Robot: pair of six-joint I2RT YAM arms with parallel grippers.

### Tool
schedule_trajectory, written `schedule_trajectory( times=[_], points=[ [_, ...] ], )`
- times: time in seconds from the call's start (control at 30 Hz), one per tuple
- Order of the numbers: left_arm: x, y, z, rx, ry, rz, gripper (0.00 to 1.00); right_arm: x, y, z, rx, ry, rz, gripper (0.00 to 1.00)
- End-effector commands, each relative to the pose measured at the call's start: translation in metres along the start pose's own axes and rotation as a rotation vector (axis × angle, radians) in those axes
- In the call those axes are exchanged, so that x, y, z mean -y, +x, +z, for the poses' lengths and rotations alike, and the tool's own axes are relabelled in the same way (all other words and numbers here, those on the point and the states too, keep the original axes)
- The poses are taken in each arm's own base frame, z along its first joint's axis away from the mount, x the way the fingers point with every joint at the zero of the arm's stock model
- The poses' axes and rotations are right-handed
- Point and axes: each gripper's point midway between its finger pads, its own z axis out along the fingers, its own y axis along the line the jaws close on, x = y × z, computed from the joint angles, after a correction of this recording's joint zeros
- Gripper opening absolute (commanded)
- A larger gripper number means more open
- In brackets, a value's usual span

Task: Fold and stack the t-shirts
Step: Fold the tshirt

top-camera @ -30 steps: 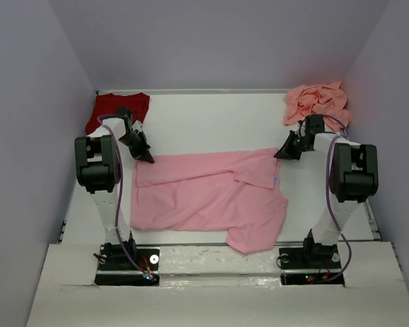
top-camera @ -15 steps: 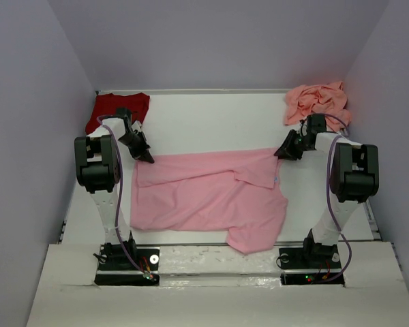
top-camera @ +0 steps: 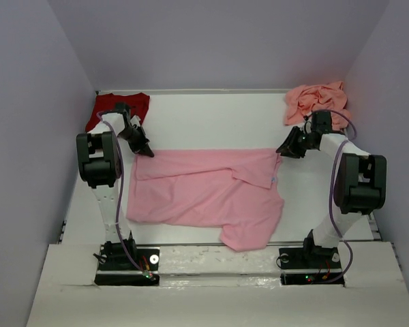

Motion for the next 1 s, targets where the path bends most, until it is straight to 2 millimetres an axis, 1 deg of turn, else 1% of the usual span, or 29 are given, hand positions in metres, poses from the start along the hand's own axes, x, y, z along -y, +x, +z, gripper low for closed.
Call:
schedule_trajectory(
  times=[0.0,0.17,0.23,0.3,0.37,0.43,0.5,0.63,0.83,0.87,0.9,0.97],
  points=[
    [-0.001,-0.027,0.010,0.050,-0.022,0.034,0.00,0.007,0.008,0.004,-0.028,-0.005,0.017,0.36],
    [0.014,-0.032,0.001,0.066,0.011,0.057,0.00,0.015,0.006,0.019,-0.041,0.005,0.021,0.35],
    [0.021,-0.031,-0.003,0.067,0.032,0.065,0.00,0.014,0.006,0.021,-0.045,-0.004,0.027,0.34],
    [0.025,-0.032,-0.007,0.078,0.039,0.070,0.00,0.006,0.006,0.019,-0.048,-0.037,0.049,0.33],
    [0.026,-0.031,-0.007,0.078,0.038,0.075,0.00,0.000,0.004,0.014,-0.037,-0.053,0.062,0.30],
    [0.027,-0.030,-0.006,0.076,0.041,0.073,0.00,-0.013,0.010,0.013,-0.042,-0.068,0.043,0.29],
    [0.028,-0.029,-0.005,0.072,0.043,0.072,0.00,-0.016,0.014,0.013,-0.048,-0.069,0.043,0.30],
    [0.030,-0.031,-0.005,0.074,0.045,0.081,0.00,-0.013,0.016,0.015,-0.044,-0.066,0.051,0.31],
    [0.029,-0.031,-0.005,0.066,0.036,0.089,0.00,-0.004,0.020,0.023,-0.054,-0.046,0.052,0.31],
    [0.029,-0.030,-0.005,0.065,0.038,0.089,0.00,-0.004,0.020,0.023,-0.057,-0.046,0.052,0.30],
    [0.030,-0.030,-0.008,0.067,0.040,0.092,0.00,-0.008,0.022,0.024,-0.062,-0.054,0.044,0.30],
    [0.031,-0.031,-0.010,0.075,0.041,0.096,0.01,-0.011,0.019,0.023,-0.059,-0.064,0.044,0.28]
  ],
)
